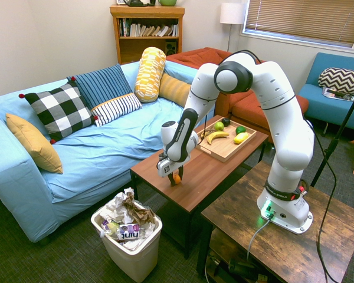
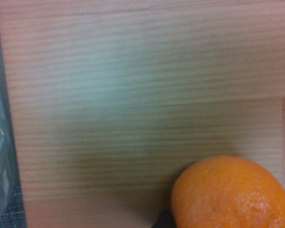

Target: Put the tangerine in the tray

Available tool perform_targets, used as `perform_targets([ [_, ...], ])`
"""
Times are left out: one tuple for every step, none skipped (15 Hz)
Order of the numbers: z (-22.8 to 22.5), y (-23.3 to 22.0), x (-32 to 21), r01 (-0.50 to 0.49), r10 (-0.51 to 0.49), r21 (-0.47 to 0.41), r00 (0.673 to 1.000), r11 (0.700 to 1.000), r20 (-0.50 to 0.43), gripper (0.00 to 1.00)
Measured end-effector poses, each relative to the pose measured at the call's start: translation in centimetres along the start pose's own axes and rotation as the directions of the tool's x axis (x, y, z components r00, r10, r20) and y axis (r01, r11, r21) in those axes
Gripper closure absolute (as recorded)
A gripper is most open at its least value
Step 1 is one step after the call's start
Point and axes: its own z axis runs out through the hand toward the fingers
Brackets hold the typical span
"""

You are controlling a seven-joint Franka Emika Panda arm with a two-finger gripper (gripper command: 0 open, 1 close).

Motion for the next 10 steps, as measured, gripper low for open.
perform_targets([
  [-0.9, 0.0, 0.4, -0.006, 0.006, 0.011, 1.0, 1.0, -0.012, 1.0],
  [-2.2, 0.1, 1.0, -0.016, 0.017, 0.026, 0.999, 1.0, -0.028, 1.0],
  [-3.9, 0.2, 1.9, -0.027, 0.029, 0.04, 0.999, 0.999, -0.041, 1.0],
  [-5.8, 0.5, 2.9, -0.043, 0.046, 0.057, 0.997, 0.997, -0.057, 1.0],
  [-8.0, 1.1, 4.3, -0.07, 0.075, 0.074, 0.995, 0.995, -0.072, 1.0],
  [-10.2, 2.1, 6.0, -0.107, 0.114, 0.086, 0.99, 0.99, -0.078, 1.0],
  [-12.0, 3.4, 8.0, -0.155, 0.163, 0.1, 0.983, 0.983, -0.081, 1.0],
  [-13.5, 5.2, 10.5, -0.207, 0.218, 0.116, 0.972, 0.971, -0.086, 1.0],
  [-14.4, 7.2, 12.8, -0.26, 0.271, 0.125, 0.959, 0.958, -0.086, 1.0],
  [-14.7, 9.3, 14.9, -0.306, 0.318, 0.127, 0.944, 0.943, -0.084, 1.0],
])
